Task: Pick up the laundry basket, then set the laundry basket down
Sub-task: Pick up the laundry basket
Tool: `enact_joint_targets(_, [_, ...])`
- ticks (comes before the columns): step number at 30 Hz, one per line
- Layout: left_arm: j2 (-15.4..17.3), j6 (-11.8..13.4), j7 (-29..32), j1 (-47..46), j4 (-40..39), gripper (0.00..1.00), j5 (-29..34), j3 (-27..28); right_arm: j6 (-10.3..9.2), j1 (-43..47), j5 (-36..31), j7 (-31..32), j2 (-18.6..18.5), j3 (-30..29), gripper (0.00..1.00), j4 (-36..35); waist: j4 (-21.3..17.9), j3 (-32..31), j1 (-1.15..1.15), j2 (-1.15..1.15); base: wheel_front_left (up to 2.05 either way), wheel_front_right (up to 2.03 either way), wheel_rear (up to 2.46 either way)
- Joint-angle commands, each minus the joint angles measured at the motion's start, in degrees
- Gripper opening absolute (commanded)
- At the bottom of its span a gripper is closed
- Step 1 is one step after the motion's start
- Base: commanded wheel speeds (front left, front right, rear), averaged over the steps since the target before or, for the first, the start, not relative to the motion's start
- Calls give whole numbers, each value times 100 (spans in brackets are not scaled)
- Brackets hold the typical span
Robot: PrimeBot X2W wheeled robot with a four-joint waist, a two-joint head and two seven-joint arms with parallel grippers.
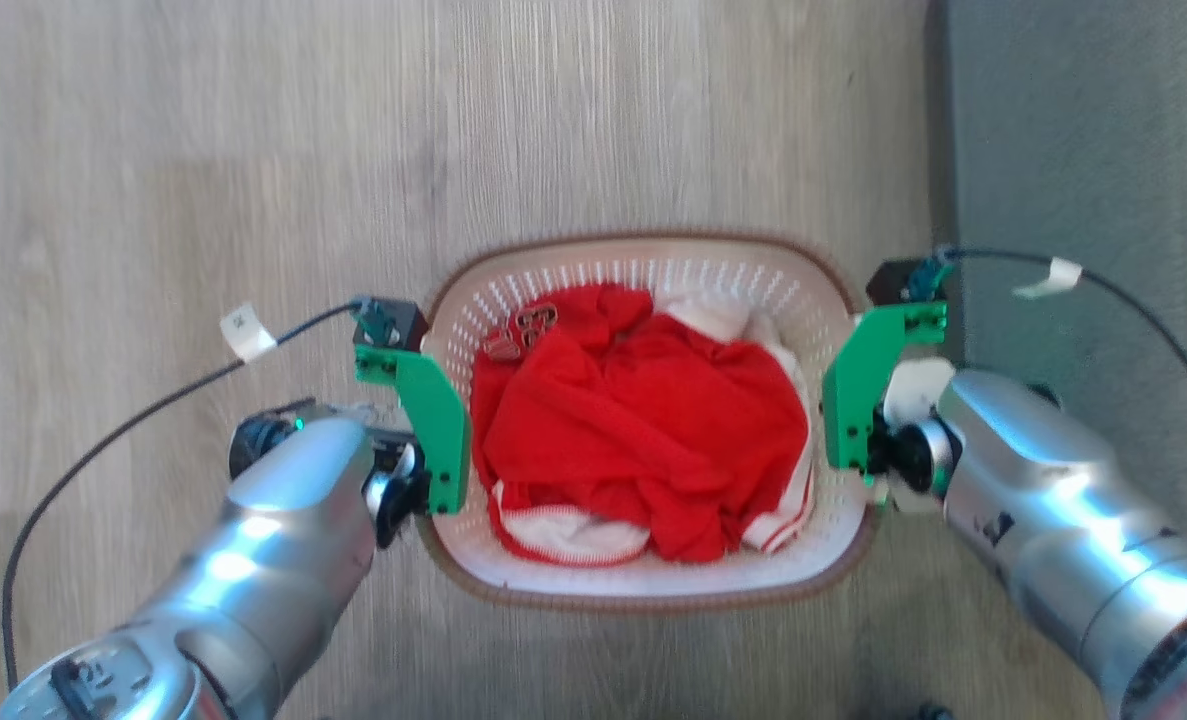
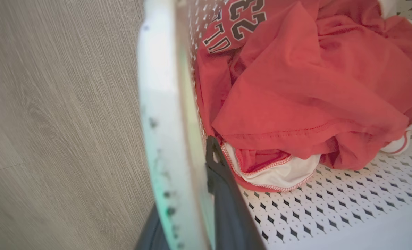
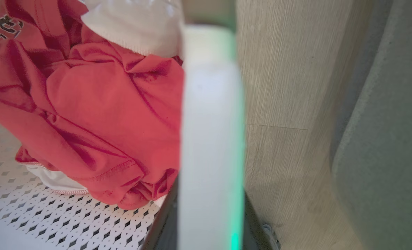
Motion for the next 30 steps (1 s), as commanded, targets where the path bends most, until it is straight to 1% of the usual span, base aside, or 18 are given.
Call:
enact_joint_targets(1, [27, -108, -16, -31, -116, 0, -4, -10, 43, 299, 54, 95, 191, 173, 0, -189, -5, -522, 0, 0, 0, 0, 0])
enact_joint_targets(5, [27, -147, 33, 105, -64, 0, -77, -22, 43, 426, 167, 230, 258, 351, 0, -151, -13, -982, 0, 0, 0, 0, 0])
enact_joint_targets(6, [27, -147, 33, 105, -64, 0, -77, -22, 43, 426, 167, 230, 258, 351, 0, -151, -13, -982, 0, 0, 0, 0, 0])
enact_joint_targets(15, [27, -257, 239, 453, 56, 0, -79, -74, 43, 705, 461, 452, 386, 613, 0, -76, 21, -1804, 0, 0, 0, 0, 0])
enact_joint_targets(23, [27, -286, 367, 874, 155, 0, -60, -104, 43, 971, 677, 637, 487, 824, 0, -29, 40, -2405, 0, 0, 0, 0, 0])
enact_joint_targets(25, [27, -287, 333, 935, 113, 0, -31, -111, 43, 1015, 713, 673, 505, 876, 0, -20, 58, -2511, 0, 0, 0, 0, 0])
enact_joint_targets(30, [61, -289, 486, 1128, -20, 0, 9, -129, 43, 1132, 815, 718, 530, 1006, 0, 10, 141, -2812, 0, 0, 0, 0, 0])
